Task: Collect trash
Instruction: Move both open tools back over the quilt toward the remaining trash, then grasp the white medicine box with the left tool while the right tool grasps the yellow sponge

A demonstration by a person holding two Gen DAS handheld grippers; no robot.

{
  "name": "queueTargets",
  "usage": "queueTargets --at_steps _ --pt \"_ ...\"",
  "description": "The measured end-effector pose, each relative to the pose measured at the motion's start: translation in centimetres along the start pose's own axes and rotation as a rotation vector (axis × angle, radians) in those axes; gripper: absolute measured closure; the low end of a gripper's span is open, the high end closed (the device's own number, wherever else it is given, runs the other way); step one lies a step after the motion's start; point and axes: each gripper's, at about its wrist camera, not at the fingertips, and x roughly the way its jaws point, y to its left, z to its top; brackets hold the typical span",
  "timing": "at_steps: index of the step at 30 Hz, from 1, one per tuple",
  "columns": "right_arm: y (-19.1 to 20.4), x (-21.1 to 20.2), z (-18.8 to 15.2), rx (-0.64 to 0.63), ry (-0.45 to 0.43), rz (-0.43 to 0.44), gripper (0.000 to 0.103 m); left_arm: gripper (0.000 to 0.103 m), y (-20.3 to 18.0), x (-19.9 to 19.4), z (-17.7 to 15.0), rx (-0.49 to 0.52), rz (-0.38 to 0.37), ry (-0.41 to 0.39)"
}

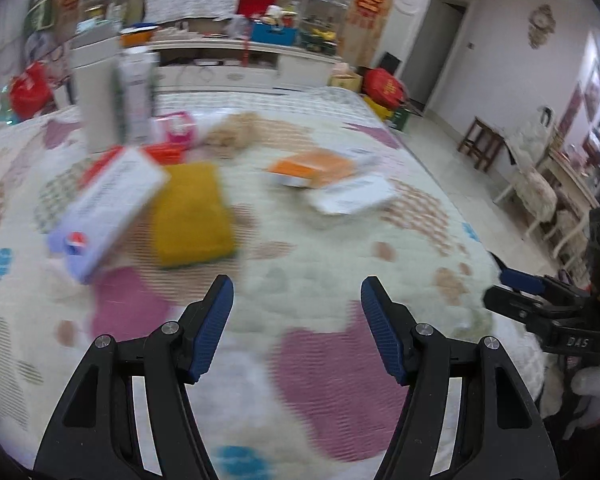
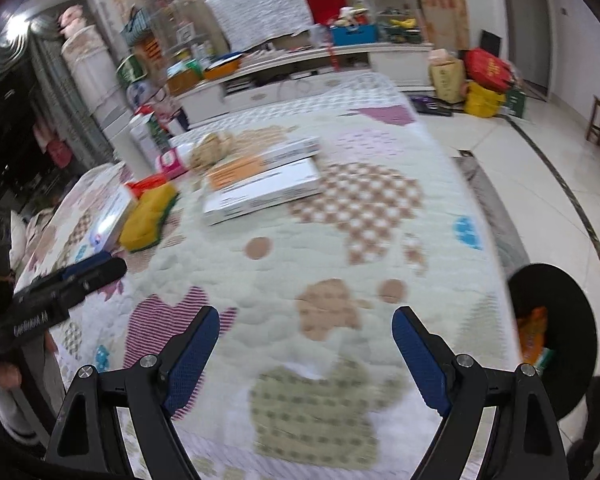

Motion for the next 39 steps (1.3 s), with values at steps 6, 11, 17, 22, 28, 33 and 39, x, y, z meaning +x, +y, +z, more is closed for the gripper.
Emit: queueTargets --at_steps 6,11,17,22,28,33,39 --pt "3.7 2.4 0.7 -0.064 0.038 0.038 0.017 0.037 6.9 -0.8 0.9 -0.012 0.157 -0.048" --pt "5.3 3.8 1.0 -0.069 0.055 0.062 0.017 0.037 9.5 0.6 1.4 0.108 0.229 -0.048" --pt "6.3 5.2 1.2 -0.071 0.083 0.074 0.017 0.037 11.0 3.3 2.5 0.158 0.268 -0.001" --pt "7.2 6.0 1.6 -0.084 0.094 0.083 0.017 0.037 11.7 5.1 3.4 0.131 0.253 0.033" --pt "9.3 7.4 2.7 -0.115 0.098 0.105 0.017 0.049 12.8 4.0 3.6 0.002 0.190 0.085" --pt "12.6 9.4 4.5 -0.148 0.091 0.151 0.017 0.053 13.8 1.3 2.8 -0.100 0.181 0.100" --pt "17.3 13.8 7.2 -0.171 0.120 0.159 0.017 0.057 13.9 -0.7 0.7 -0.133 0.172 0.095"
